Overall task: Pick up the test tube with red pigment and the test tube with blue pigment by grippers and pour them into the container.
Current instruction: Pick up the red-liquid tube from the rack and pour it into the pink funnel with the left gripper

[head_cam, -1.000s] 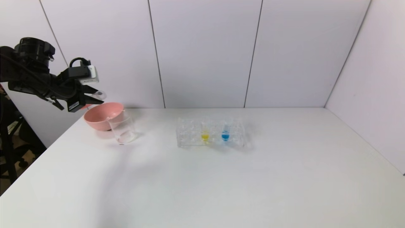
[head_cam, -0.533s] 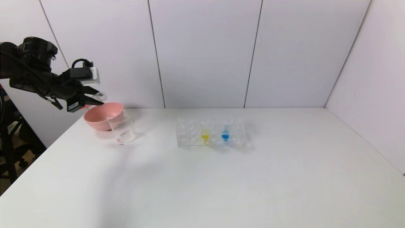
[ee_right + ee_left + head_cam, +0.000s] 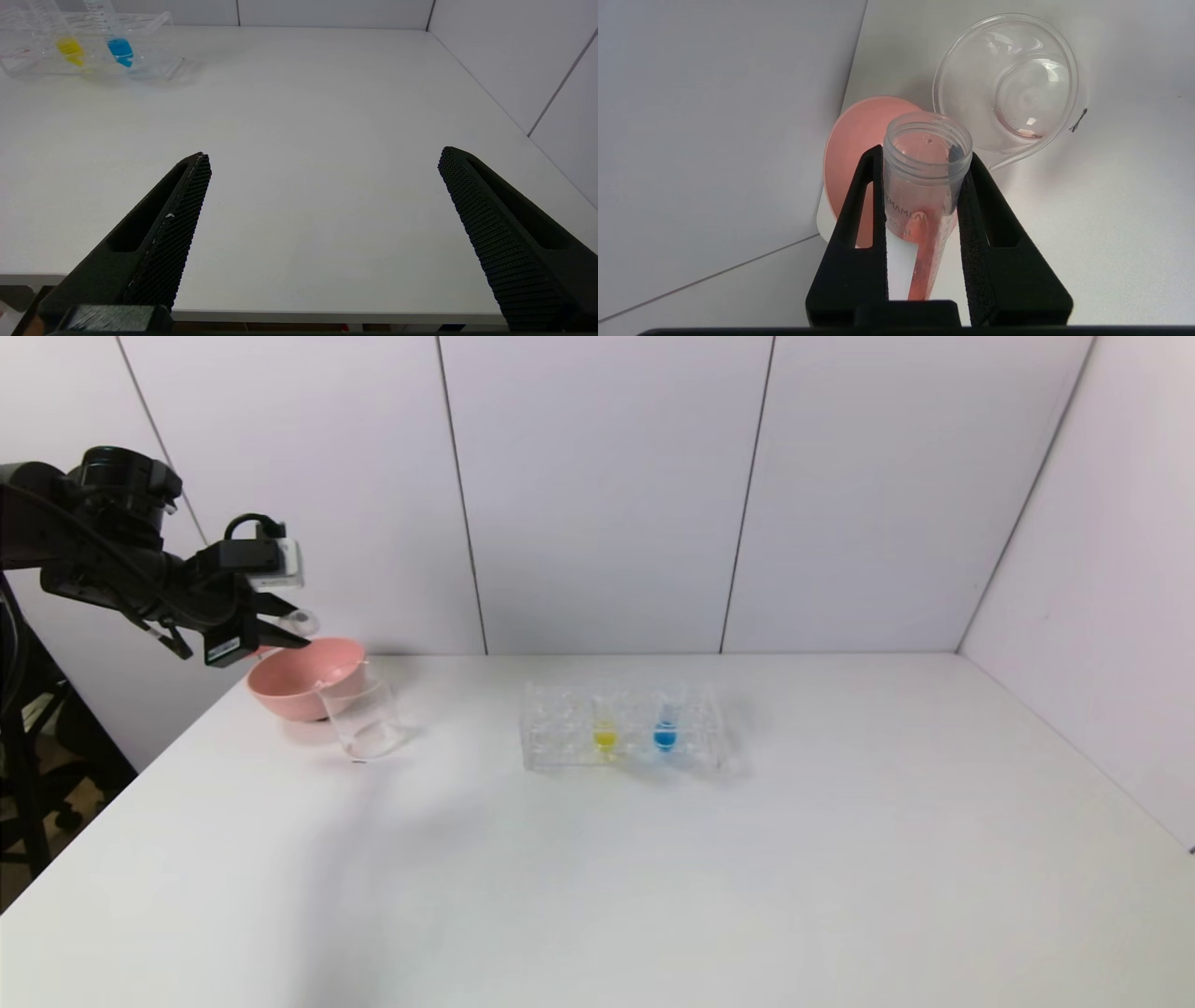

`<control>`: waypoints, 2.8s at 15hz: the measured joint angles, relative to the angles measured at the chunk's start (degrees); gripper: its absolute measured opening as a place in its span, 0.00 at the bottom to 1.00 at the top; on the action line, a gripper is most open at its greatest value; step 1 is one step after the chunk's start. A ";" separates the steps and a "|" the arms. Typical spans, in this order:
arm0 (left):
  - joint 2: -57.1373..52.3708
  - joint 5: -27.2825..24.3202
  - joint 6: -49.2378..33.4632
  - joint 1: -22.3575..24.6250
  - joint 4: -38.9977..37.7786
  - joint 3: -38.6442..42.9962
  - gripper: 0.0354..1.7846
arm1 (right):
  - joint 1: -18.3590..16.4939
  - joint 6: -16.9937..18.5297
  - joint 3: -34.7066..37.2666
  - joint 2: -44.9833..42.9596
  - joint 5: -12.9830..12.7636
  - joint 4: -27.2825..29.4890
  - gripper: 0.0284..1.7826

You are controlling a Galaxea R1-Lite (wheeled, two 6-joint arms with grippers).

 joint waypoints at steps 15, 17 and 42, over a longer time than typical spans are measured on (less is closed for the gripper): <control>0.57 7.86 -0.01 -2.43 1.57 -0.94 0.24 | 0.00 0.00 0.00 0.00 0.00 0.00 1.00; 0.57 8.91 0.02 -2.90 1.62 -1.05 0.24 | 0.00 0.00 0.00 0.00 -0.02 0.00 1.00; 0.88 19.63 2.52 -6.23 3.74 -1.16 0.24 | 0.00 0.00 0.00 0.00 -0.02 0.00 1.00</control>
